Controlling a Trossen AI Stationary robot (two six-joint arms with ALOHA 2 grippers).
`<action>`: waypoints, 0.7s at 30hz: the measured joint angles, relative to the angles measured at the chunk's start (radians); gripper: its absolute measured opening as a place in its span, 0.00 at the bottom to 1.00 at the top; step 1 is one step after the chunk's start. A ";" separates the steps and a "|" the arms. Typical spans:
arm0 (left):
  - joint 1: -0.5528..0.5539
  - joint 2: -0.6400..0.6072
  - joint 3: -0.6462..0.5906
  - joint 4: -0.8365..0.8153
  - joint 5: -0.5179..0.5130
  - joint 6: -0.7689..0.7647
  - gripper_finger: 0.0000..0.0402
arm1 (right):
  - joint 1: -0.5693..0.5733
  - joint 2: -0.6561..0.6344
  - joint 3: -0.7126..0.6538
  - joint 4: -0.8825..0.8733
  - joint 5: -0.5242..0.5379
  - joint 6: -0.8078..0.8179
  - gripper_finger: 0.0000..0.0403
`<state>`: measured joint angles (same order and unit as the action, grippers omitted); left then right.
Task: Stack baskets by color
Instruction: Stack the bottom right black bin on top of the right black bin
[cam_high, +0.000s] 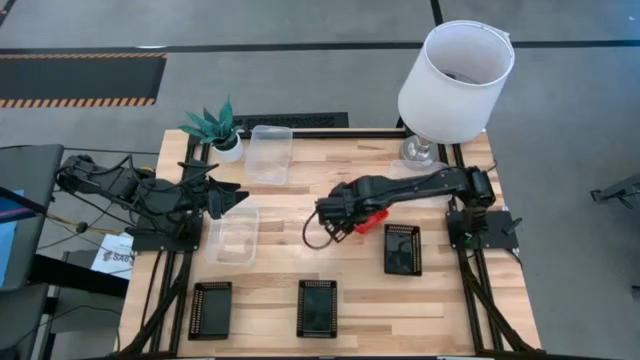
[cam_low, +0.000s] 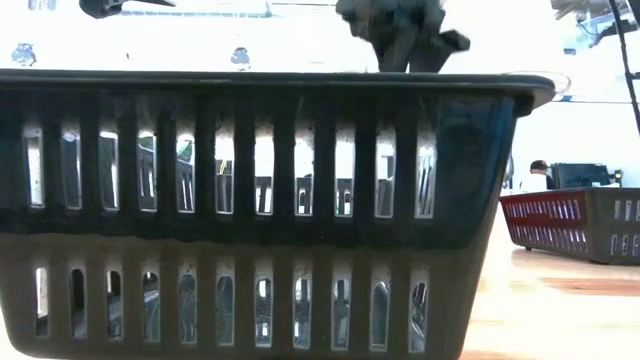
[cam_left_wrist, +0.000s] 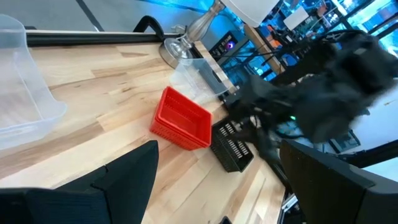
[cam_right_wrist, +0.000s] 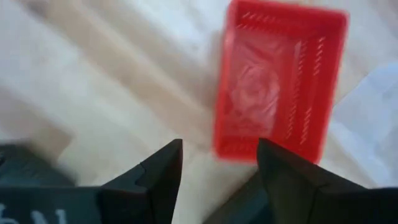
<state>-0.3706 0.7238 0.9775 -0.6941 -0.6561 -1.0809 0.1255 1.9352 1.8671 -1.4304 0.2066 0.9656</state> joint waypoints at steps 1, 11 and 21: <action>0.000 0.000 0.000 0.000 0.002 0.000 0.80 | 0.018 0.000 0.022 -0.018 -0.003 0.017 0.56; 0.000 0.000 0.000 0.003 0.076 0.022 0.80 | 0.270 -0.001 0.141 0.002 -0.060 0.440 0.53; 0.000 0.000 0.000 0.005 0.164 0.076 0.80 | 0.405 0.072 0.128 0.312 -0.059 0.737 0.53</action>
<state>-0.3710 0.7236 0.9775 -0.6895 -0.4923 -1.0052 0.5310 2.0077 1.9949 -1.1180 0.1477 1.7025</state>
